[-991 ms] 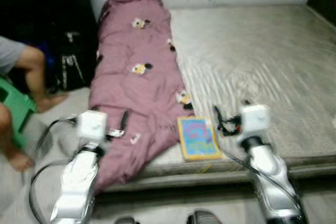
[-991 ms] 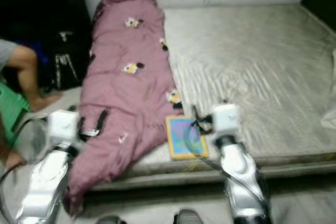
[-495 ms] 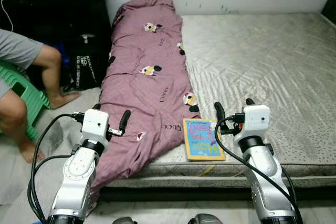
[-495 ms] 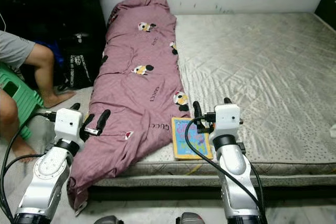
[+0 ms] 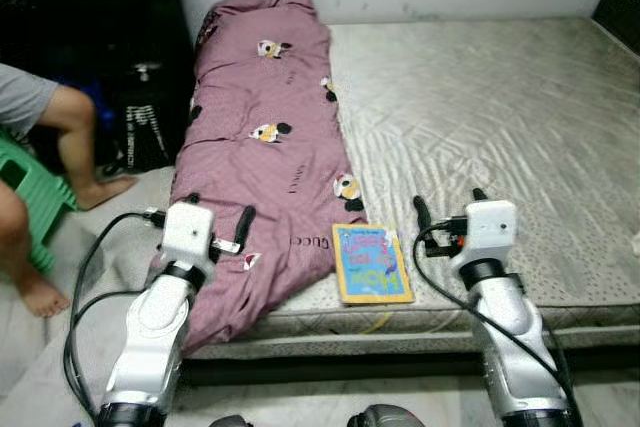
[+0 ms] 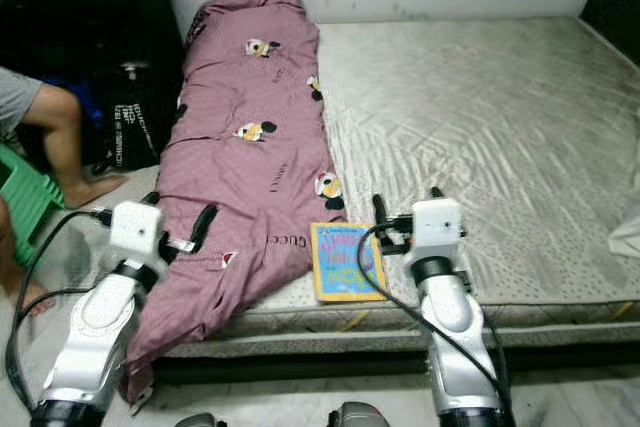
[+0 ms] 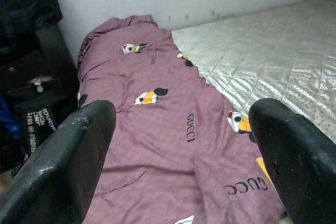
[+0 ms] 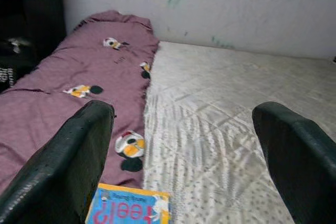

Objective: Clean up the room

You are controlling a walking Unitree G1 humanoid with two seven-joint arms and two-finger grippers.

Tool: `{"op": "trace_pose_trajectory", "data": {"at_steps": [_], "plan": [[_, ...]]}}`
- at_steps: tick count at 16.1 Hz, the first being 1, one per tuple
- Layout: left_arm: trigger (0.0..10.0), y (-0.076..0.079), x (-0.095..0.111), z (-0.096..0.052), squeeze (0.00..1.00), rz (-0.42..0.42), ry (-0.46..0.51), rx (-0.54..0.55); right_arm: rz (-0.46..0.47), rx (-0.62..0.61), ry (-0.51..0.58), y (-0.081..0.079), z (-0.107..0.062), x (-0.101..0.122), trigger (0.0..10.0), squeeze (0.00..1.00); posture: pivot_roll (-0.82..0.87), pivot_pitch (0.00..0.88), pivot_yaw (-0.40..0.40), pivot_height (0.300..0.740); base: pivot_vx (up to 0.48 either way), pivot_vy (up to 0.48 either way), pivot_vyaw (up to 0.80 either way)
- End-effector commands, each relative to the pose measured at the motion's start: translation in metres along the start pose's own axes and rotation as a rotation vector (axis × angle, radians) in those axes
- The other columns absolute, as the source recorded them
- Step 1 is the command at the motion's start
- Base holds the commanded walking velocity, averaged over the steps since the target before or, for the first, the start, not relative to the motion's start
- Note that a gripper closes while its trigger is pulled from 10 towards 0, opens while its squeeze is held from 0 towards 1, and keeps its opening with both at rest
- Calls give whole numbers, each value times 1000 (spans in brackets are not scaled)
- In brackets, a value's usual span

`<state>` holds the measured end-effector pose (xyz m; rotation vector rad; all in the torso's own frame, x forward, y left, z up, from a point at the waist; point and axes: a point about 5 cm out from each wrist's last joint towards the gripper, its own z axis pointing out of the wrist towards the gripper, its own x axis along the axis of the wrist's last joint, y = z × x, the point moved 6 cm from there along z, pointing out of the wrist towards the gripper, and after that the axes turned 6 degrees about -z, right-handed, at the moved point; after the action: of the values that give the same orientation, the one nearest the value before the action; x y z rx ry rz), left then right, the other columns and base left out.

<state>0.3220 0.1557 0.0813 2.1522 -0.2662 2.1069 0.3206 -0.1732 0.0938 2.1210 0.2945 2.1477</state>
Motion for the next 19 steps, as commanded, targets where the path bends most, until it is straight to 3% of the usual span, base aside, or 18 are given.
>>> {"op": "trace_pose_trajectory", "data": {"at_steps": [1,17,19], "plan": [[10000,-5,-1,-2,0,5,-1,22,-5,6,21,-2,3,5,10000,0,-61,0,5,740,0,-334,0],[10000,-2,-3,-3,0,-17,1,26,-25,29,13,-2,4,3,10000,0,-64,0,-16,740,0,-340,72],[10000,-2,-3,-3,0,-39,6,33,-26,30,13,-2,4,3,10000,0,-63,1,-18,740,0,0,0]]}}
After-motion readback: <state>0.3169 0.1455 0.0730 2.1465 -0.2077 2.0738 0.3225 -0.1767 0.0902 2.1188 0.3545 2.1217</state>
